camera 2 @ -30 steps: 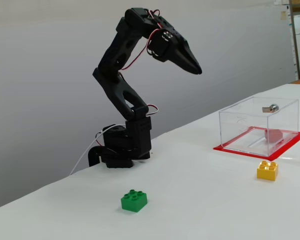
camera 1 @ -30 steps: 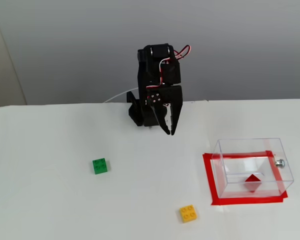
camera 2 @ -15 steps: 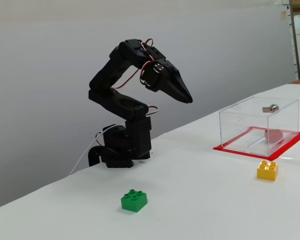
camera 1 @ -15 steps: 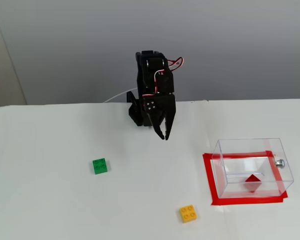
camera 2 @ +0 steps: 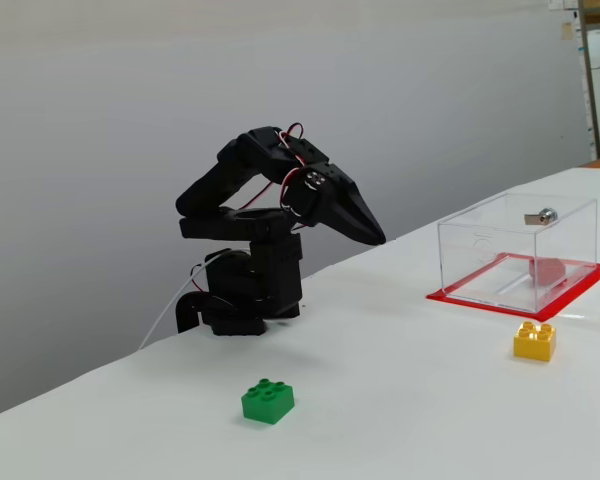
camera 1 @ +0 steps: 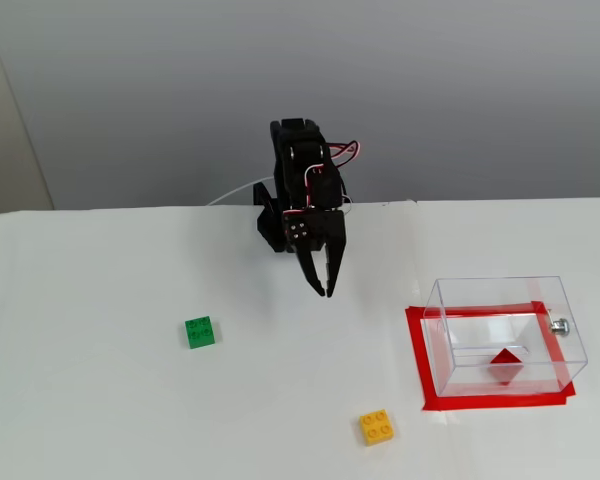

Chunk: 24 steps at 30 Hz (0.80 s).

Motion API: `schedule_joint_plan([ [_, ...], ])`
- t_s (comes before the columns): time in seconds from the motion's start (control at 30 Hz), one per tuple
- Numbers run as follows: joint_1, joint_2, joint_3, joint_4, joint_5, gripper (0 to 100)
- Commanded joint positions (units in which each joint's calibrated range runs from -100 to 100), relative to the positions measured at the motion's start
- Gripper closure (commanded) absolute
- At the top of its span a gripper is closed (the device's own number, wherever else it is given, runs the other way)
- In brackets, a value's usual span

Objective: Pick the red lego brick and place it into the transparent box

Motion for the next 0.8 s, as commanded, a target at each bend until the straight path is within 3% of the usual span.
schedule_joint_plan([
  [0.0, 0.6, -3.8, 3.3, -0.9, 0.2, 99],
  [0.5, 0.4, -8.5, 19.7, -1.0, -0.5, 99],
  [0.77, 0.0, -8.5, 20.9, -0.2, -5.4, 99],
])
